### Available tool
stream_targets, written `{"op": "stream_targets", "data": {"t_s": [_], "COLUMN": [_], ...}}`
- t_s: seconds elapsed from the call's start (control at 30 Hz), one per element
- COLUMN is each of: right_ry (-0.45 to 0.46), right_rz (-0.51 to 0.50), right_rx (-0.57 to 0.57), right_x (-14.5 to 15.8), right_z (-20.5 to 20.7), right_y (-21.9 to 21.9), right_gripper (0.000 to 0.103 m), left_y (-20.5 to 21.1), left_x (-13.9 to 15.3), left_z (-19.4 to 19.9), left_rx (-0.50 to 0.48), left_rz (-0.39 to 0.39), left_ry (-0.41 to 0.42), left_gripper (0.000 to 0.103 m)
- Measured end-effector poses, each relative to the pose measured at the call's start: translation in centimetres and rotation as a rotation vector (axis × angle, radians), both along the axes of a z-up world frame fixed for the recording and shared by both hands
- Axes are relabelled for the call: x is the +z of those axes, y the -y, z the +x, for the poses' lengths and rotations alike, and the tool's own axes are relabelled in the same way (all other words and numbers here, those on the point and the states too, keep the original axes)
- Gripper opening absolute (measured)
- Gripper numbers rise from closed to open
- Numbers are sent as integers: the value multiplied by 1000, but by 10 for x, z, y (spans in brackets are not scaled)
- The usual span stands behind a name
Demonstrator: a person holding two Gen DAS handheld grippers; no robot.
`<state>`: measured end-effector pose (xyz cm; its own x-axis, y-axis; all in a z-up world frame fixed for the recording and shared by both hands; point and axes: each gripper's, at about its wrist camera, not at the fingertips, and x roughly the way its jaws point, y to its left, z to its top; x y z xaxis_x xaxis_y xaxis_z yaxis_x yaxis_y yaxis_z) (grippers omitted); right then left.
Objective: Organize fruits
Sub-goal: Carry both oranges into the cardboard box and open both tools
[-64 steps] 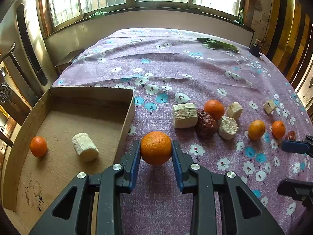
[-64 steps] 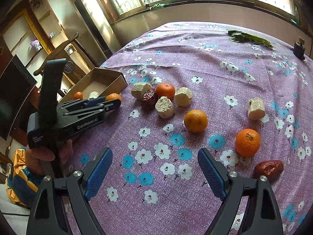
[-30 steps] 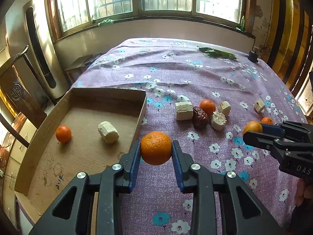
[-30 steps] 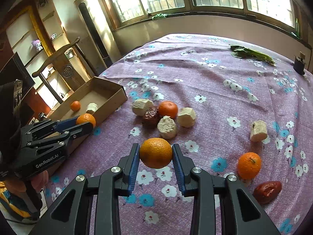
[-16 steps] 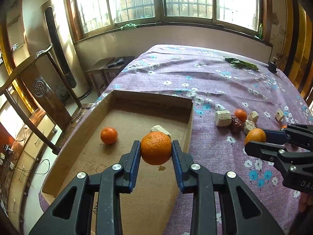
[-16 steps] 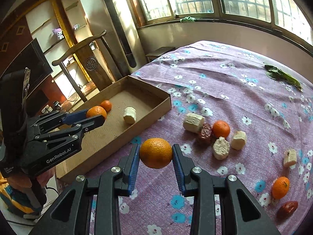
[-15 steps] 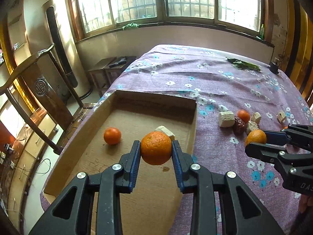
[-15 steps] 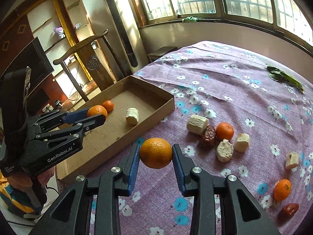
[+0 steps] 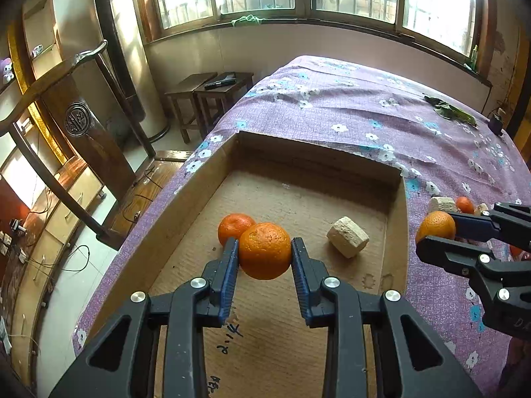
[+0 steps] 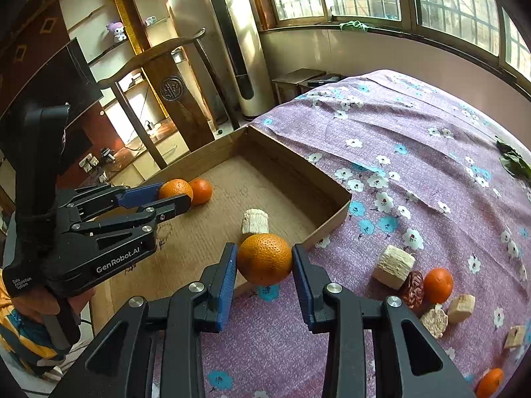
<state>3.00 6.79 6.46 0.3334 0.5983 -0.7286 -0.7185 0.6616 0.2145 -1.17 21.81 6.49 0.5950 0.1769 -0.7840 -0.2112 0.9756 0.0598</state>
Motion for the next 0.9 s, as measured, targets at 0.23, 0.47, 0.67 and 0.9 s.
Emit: {"op": "stream_targets", "data": {"t_s": [0.23,0.47,0.67,0.9], "right_ry": [-20,-40,-49,-50], "right_rz": [-25,-53,-86,-99], "right_rx": [-3,-18,-9,-19], "right_x": [-11,-26,-37,-40], "right_z": [31,53,60,65], "right_y": [-22,-35,-45,-49], "right_gripper": [37,36,36,37], "left_y": [0,0,-1,-2], "left_x": [-15,-22,-28,-27], "left_z": [11,17,20,20], "left_rx": [-4,-7,-1,10], "left_rz": [-15,-26,-36,-43], "left_ry": [-42,-63,-87,-85], "left_gripper": [31,31,31,32]}}
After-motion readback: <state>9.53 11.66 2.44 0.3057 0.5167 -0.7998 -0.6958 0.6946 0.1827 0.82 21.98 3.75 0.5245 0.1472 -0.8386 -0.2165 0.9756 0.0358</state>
